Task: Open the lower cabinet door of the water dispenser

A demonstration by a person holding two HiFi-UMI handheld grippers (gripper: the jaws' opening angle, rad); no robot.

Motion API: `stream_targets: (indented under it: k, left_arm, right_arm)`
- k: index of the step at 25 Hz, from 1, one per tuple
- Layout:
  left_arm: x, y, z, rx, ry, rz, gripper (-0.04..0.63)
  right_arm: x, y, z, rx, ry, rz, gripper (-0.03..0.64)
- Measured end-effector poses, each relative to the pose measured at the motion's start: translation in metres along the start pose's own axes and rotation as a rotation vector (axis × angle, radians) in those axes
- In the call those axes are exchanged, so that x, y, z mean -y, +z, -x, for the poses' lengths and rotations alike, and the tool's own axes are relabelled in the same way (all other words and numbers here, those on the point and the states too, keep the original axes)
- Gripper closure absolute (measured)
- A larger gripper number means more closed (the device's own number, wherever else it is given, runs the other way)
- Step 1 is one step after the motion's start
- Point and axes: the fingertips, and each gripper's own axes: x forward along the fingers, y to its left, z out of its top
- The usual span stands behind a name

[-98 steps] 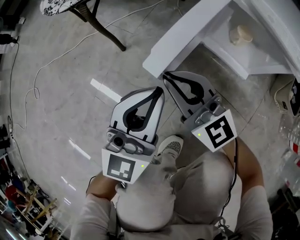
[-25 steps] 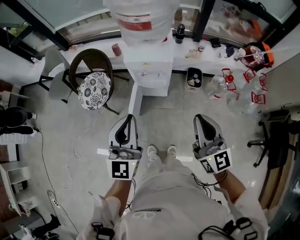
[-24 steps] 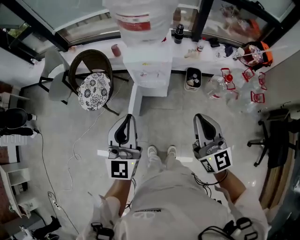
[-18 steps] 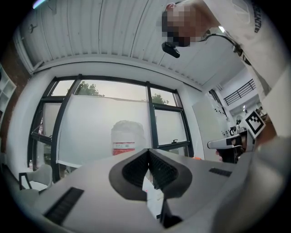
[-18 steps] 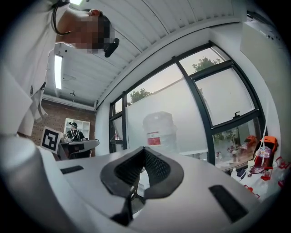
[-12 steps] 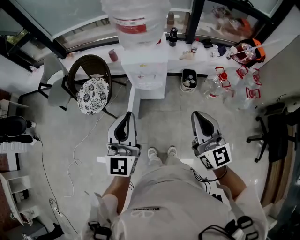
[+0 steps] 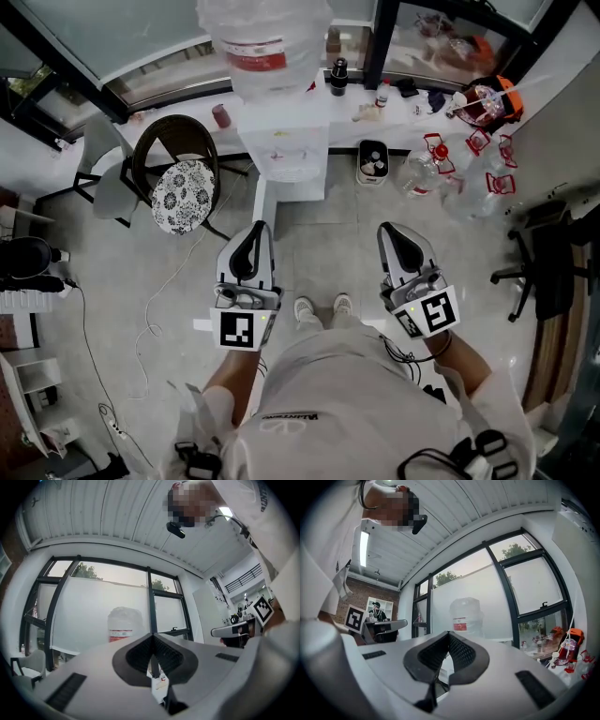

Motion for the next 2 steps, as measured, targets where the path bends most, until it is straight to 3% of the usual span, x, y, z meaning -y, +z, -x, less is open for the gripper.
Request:
stream_targets:
  k: [2]
  left_arm:
    - [-0.0017, 0.0060, 0.0034, 0.010, -0.005, 0.004, 0.594]
  right_arm:
    - [-0.0059, 0.0033, 0.0004, -0.001, 0.000, 0.003, 0.603]
